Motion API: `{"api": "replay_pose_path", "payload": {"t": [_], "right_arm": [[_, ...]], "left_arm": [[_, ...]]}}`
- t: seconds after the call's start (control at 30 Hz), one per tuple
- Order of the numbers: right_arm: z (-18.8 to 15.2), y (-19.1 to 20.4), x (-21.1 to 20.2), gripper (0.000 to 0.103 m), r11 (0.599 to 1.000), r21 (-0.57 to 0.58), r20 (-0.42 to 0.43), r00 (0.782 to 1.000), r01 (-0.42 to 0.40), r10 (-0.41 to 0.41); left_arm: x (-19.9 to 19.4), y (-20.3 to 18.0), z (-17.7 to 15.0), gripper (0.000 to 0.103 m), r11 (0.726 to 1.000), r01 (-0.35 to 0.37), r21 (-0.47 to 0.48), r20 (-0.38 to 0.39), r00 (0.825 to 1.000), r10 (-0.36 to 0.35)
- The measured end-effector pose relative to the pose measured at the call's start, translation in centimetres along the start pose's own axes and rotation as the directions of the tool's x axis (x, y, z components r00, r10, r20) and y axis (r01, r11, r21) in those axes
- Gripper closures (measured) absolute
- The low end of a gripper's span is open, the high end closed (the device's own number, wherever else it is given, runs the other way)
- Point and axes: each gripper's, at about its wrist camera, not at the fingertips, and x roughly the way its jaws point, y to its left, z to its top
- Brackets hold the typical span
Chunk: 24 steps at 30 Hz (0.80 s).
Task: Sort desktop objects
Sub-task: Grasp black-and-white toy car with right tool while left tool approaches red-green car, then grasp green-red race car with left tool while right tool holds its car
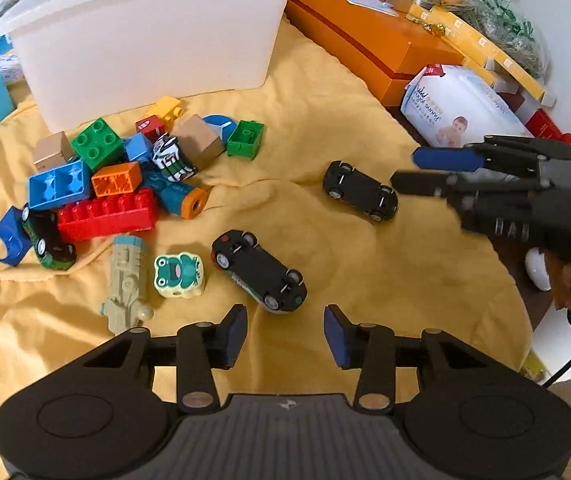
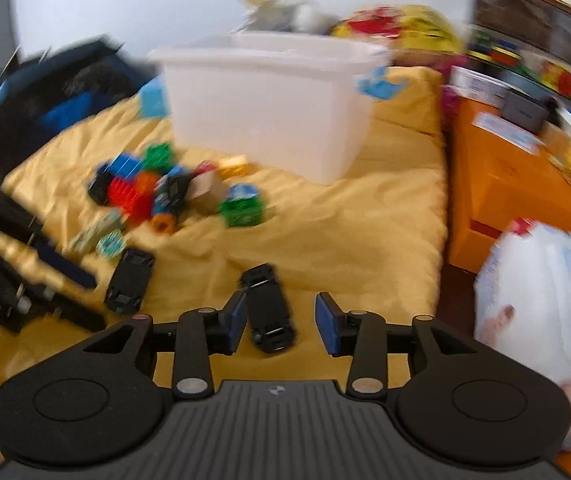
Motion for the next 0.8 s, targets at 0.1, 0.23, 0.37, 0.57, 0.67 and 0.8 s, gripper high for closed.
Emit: {"api": "replay_pose_path", "payload": {"t": [0.1, 0.23, 0.37, 0.57, 0.67, 0.8], "right_arm": [[0.1, -1.4, 1.0, 0.060, 0.996, 0.092, -0.046, 0.999, -0.021, 0.025], [0.7, -1.2, 1.9, 0.060, 0.987, 0.130, -0.044, 0.994, -0.090, 0.096], [1.2, -0.8, 3.6, 0.060, 0.990, 0.128, -0.107, 0.992, -0.059, 0.073], [0.6, -1.1, 4.4, 0.082, 0.976, 0.171, -0.165, 0.972, -0.137, 0.165], [0.4, -0.5, 4.0, 0.086, 0.975, 0.170, -0.165, 0.972, -0.141, 0.169], [0.2, 0.4, 3.1, 0.086, 0.974, 0.175, -0.156, 0.972, -0.147, 0.175]], "left_arm": [[0.1, -0.1, -0.4, 0.057, 0.999, 0.007, -0.032, -0.001, 1.000, -0.007], [0.0, -0.4, -0.2, 0.057, 0.998, -0.007, -0.069, 0.029, 1.000, 0.009], [0.6, 0.4, 0.4, 0.055, 0.989, -0.019, -0.146, 0.027, 0.999, 0.023], [2.4, 4.0, 1.1, 0.075, 0.914, 0.113, -0.390, 0.075, 0.993, -0.090], [2.7, 3.9, 1.4, 0.083, 0.923, 0.126, -0.364, 0.071, 0.992, -0.107], [1.1, 1.7, 2.1, 0.084, 0.995, 0.001, -0.101, 0.034, 0.999, 0.003]]}}
